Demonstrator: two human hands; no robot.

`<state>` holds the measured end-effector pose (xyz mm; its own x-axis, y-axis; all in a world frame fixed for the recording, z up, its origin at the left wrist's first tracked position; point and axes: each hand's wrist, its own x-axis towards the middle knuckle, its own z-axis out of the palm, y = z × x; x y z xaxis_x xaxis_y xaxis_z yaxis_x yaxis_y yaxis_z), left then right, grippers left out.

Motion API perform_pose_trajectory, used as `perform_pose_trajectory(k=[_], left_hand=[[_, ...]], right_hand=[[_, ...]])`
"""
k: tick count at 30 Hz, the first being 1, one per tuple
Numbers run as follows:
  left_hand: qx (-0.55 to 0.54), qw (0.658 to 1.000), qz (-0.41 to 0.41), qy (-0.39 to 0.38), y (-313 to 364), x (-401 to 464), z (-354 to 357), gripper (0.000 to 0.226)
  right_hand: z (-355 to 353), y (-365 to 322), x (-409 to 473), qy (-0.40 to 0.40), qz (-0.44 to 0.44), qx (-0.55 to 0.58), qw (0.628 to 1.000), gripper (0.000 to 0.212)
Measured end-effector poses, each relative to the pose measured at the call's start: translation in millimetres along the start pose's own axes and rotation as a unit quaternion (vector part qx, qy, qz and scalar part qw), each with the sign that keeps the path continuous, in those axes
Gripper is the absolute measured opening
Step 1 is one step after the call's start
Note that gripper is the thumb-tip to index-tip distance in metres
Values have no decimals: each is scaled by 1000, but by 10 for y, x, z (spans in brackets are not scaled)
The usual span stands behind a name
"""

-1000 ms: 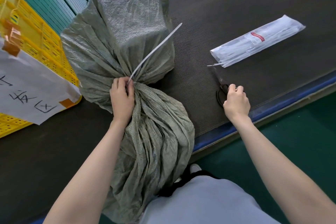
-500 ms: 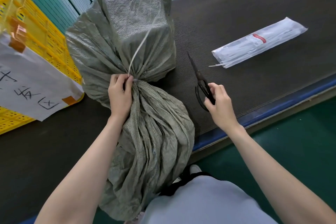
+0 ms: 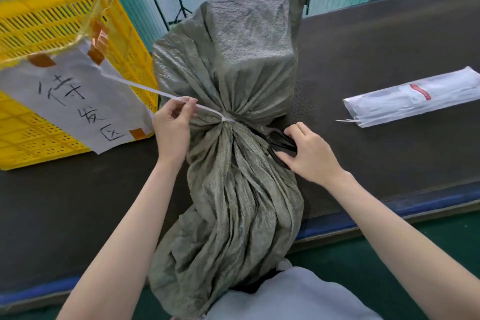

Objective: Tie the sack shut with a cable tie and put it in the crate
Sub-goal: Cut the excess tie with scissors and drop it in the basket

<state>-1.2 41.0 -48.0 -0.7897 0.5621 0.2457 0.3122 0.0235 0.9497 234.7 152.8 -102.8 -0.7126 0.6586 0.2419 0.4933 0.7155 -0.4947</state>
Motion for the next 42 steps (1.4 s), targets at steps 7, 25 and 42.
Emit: perform_pose_trajectory(k=[7, 25, 42], left_hand=[[-44, 998, -32, 37, 163, -32, -209, 13], [-132, 980, -117, 87, 174, -485, -338, 9], [-162, 965, -168, 117, 100, -564, -341, 13]], right_hand=[[-1, -25, 313, -38, -77, -107, 991, 56], [32, -102, 832, -72, -225, -267, 934, 61], [122, 12, 858, -43, -260, -314, 912, 52]])
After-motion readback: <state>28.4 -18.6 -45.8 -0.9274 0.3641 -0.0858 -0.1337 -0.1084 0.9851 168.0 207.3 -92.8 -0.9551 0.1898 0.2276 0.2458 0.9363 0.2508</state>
